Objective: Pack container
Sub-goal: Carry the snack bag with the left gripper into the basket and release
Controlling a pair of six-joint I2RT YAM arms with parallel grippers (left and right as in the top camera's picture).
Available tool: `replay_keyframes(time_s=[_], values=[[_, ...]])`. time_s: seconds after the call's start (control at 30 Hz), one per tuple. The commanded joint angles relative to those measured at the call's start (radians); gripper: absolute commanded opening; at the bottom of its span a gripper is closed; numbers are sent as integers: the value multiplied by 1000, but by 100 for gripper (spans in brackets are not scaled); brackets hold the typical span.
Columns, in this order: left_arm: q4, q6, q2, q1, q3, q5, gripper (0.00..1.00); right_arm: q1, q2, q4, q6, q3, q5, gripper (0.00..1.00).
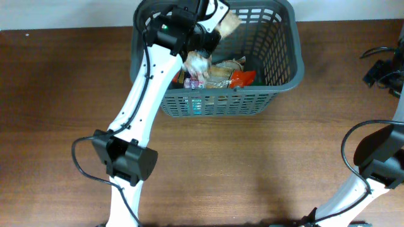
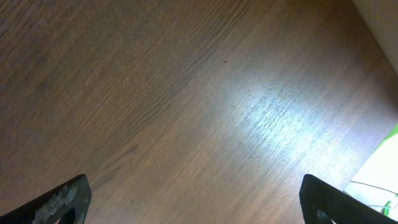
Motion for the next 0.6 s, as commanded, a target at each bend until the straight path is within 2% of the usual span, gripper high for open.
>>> replay_keyframes(time_s=[0.0,0.03,0.07,0.2,0.37,0.43,0.57], values=[[-13,8,6,0,5,-8,59,-7,0,2,16,-4,2,99],[-13,8,6,0,5,-8,71,-7,0,2,16,-4,2,99],[-13,8,6,0,5,-8,74,-7,0,3,16,-4,2,99],[-18,7,-2,0,9,-7,83,-7,0,3,16,-4,2,99],[-19,7,-50,0,35,-7,87,-7,0,2,16,-4,2,99],[-23,7,-92,0,53,-8,98,-7,0,3,16,-4,2,99],[-50,7,-201,24,81,-8,99,-7,0,2,16,-4,2,99]])
